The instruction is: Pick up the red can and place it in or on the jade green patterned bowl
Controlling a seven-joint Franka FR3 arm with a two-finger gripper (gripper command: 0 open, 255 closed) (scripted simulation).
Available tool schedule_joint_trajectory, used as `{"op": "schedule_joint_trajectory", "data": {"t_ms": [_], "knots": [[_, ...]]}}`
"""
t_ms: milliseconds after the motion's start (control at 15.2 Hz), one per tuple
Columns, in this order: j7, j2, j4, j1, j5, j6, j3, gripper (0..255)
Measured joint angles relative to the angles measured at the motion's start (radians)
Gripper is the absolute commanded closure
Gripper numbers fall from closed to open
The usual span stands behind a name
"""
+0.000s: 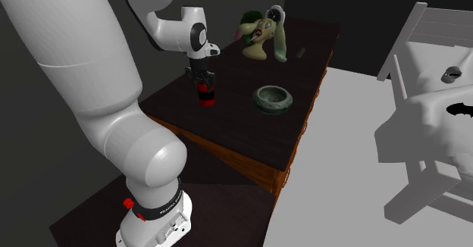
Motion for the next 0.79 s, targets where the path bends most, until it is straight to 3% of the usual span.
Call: {"op": "schedule_joint_trajectory", "data": {"t_ms": [792], "knots": [[-0.041, -0.101, 0.049, 0.003, 0.057, -0.142, -0.008, 255]]}}
